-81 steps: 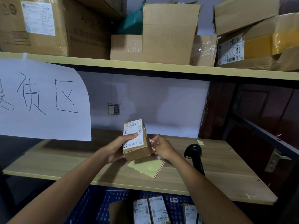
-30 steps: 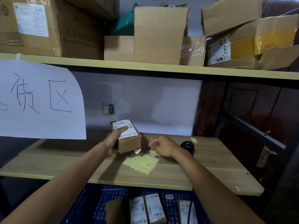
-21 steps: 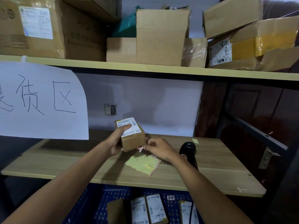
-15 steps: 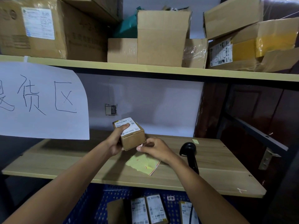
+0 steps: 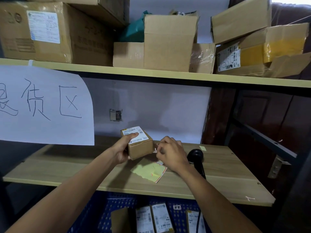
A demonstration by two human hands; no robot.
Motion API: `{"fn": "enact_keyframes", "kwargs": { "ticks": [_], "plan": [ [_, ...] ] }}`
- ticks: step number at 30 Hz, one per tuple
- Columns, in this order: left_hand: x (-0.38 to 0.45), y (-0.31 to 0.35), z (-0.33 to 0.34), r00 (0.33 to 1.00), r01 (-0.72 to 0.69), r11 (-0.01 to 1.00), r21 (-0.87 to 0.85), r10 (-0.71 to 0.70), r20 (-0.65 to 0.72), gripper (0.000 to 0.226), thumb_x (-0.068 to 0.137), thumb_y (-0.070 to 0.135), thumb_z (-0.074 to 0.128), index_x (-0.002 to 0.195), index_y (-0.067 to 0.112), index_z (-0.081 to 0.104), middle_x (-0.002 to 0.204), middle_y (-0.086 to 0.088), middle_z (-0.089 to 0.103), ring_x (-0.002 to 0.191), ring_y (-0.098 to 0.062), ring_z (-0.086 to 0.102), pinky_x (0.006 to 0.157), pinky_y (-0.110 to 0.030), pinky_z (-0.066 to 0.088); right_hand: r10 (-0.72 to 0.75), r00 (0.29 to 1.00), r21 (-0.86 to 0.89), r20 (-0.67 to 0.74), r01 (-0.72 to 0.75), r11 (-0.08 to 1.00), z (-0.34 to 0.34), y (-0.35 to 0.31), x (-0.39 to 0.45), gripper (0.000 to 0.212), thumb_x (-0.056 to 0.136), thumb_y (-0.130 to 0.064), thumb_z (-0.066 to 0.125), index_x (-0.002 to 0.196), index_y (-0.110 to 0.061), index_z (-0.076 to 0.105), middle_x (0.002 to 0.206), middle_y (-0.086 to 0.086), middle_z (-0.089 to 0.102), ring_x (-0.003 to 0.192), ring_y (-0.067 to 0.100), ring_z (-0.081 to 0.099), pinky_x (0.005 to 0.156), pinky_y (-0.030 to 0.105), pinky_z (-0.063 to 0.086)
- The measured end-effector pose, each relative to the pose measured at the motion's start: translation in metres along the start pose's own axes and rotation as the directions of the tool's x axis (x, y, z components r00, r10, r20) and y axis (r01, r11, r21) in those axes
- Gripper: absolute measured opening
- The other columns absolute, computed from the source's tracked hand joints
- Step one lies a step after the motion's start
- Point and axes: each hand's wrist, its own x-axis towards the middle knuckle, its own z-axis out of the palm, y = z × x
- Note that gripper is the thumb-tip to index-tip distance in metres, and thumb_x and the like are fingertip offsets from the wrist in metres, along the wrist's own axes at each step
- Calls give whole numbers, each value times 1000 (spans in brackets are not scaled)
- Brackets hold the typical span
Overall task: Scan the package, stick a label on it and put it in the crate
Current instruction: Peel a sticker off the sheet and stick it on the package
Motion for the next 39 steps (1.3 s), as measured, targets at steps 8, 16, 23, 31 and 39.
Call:
{"fn": "enact_keyframes", "kwargs": {
  "ticks": [8, 16, 23, 31, 39],
  "plan": [
    [-3, 3, 8, 1000, 4, 1000, 22, -5, 23, 17, 91, 32, 63, 103, 21, 67, 101, -6, 75, 87, -23, 68, 79, -37, 53, -12, 999, -72, -36, 10, 997, -5, 4, -2, 12, 85, -20, 60, 85, -19, 71, 113, -5, 60, 106, 17, 55, 93, 33, 33],
    [0, 1, 9, 999, -19, 1000, 24, 18, 33, 14, 91, 29, 64, 101, 20, 69, 83, -4, 80, 82, -24, 71, 74, -35, 56, 5, 1000, -47, -6, -5, 999, -6, 5, -5, 5, 82, -19, 62, 81, -19, 67, 110, -5, 60, 105, 18, 56, 93, 34, 34],
    [2, -1, 13, 998, -19, 1000, 1, 19, 56, 18, 91, 27, 64, 107, 19, 68, 98, -8, 77, 83, -25, 71, 83, -39, 54, 65, 998, -52, 5, -64, 997, -4, 5, -3, 5, 83, -18, 62, 82, -19, 67, 113, -4, 60, 105, 18, 56, 96, 33, 34],
    [0, 10, -9, 1000, 15, 1000, 4, -15, 4, 42, 92, 32, 60, 128, 11, 60, 118, -16, 71, 96, -32, 69, 81, -40, 56, 174, 982, 371, 69, -187, 909, -15, 15, -1, 21, 80, -18, 72, 94, -29, 63, 90, -7, 66, 69, 12, 59, 70, 32, 51],
    [3, 4, -6, 996, 85, 994, 74, -84, -17, 48, 92, 35, 60, 134, 11, 59, 131, -18, 66, 92, -32, 66, 91, -46, 52, -24, 991, 616, 134, -65, 785, -41, -10, 9, 17, 83, -8, 71, 80, -24, 75, 81, -7, 73, 77, 2, 63, 79, 17, 48]
  ]
}}
